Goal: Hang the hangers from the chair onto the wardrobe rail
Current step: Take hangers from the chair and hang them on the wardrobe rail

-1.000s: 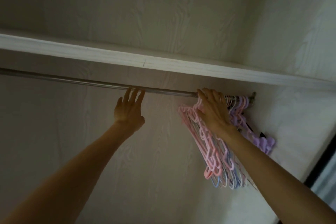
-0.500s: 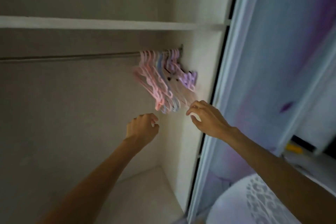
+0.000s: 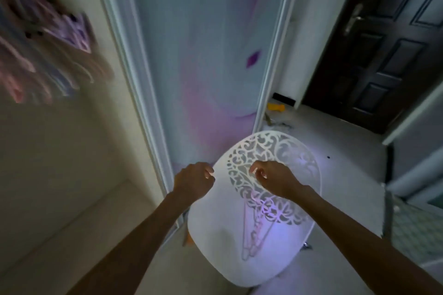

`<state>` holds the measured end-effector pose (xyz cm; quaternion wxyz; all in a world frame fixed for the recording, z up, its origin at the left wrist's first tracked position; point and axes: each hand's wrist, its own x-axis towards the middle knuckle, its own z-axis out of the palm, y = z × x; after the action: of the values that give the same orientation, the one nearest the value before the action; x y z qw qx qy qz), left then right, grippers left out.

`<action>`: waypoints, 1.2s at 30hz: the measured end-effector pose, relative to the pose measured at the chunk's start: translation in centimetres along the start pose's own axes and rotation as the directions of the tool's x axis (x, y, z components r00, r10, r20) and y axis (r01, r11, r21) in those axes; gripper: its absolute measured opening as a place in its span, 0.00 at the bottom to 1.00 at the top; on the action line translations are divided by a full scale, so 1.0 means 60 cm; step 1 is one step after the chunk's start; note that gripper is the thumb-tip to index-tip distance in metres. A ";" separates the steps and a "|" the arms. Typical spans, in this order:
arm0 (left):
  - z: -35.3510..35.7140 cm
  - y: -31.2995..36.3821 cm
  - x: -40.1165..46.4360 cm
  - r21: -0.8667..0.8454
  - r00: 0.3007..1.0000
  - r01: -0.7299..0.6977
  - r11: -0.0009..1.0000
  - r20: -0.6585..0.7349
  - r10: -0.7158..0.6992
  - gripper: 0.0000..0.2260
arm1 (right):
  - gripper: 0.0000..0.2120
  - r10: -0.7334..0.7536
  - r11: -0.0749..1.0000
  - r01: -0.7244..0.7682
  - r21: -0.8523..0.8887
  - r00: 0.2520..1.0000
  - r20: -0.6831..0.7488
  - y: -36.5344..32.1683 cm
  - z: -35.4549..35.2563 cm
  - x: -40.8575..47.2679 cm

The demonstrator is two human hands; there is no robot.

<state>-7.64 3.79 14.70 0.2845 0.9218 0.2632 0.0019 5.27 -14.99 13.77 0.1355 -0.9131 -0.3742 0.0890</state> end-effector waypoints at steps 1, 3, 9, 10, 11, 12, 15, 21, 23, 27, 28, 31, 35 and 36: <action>0.035 0.008 0.011 0.002 0.999 0.007 1.000 0.036 -0.007 0.10 | 0.13 0.037 0.999 -0.037 0.013 0.999 0.032 0.037 0.015 -0.007; 0.108 0.017 0.035 0.005 0.993 0.028 1.000 0.119 -0.029 0.10 | 0.12 0.119 0.991 -0.124 0.045 0.988 0.104 0.110 0.045 -0.020; 0.312 -0.001 0.118 0.031 0.923 0.231 0.973 0.311 -0.229 0.12 | 0.13 0.292 0.947 -0.321 0.000 0.861 0.416 0.317 0.166 -0.039; 0.350 -0.013 0.134 0.018 0.896 0.285 0.958 0.351 -0.273 0.13 | 0.13 0.336 0.928 -0.372 -0.007 0.828 0.449 0.348 0.197 -0.041; 0.382 -0.028 0.149 -0.003 0.867 0.342 0.940 0.388 -0.314 0.15 | 0.13 0.372 0.907 -0.422 -0.001 0.798 0.473 0.372 0.226 -0.041; 0.428 -0.047 0.168 -0.032 0.842 0.385 0.923 0.422 -0.336 0.18 | 0.12 0.405 0.877 -0.480 0.017 0.758 0.512 0.400 0.271 -0.038; 0.523 -0.084 0.206 -0.095 0.778 0.487 0.868 0.500 -0.381 0.17 | 0.13 0.458 0.757 -0.646 0.098 0.631 0.626 0.435 0.379 -0.023; 0.664 -0.092 0.261 -0.177 0.769 0.538 0.824 0.505 -0.393 0.17 | 0.17 0.621 0.453 -0.829 0.328 0.557 0.551 0.468 0.592 0.048; 0.696 -0.089 0.287 -0.218 0.827 0.449 0.867 0.469 -0.311 0.20 | 0.19 0.664 0.394 -0.801 0.450 0.587 0.464 0.478 0.640 0.070; 0.724 -0.052 0.333 -0.431 0.820 0.451 0.781 0.546 -0.172 0.25 | 0.03 0.713 -0.011 -0.627 0.779 0.541 0.446 0.438 0.611 0.096; 0.728 -0.042 0.343 -0.502 0.819 0.470 0.726 0.555 -0.147 0.22 | 0.06 0.693 -0.106 -0.579 0.809 0.540 0.477 0.436 0.601 0.098; 0.718 -0.020 0.363 -0.638 0.816 0.560 0.529 0.534 -0.220 0.12 | 0.09 0.498 -0.269 -0.577 0.771 0.602 0.624 0.420 0.564 0.087; 0.686 -0.009 0.369 -0.662 0.794 0.600 0.450 0.561 -0.234 0.11 | 0.03 0.266 -0.306 -0.691 0.654 0.598 0.756 0.409 0.530 0.066; 0.673 -0.011 0.366 -0.642 0.778 0.616 0.456 0.587 -0.226 0.12 | 0.05 0.239 -0.276 -0.713 0.645 0.598 0.765 0.410 0.530 0.063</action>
<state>17.18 -6.22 -22.71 0.7113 0.5651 0.3904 -0.1493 15.79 -23.36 -24.30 0.6005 -0.5728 0.1990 0.5213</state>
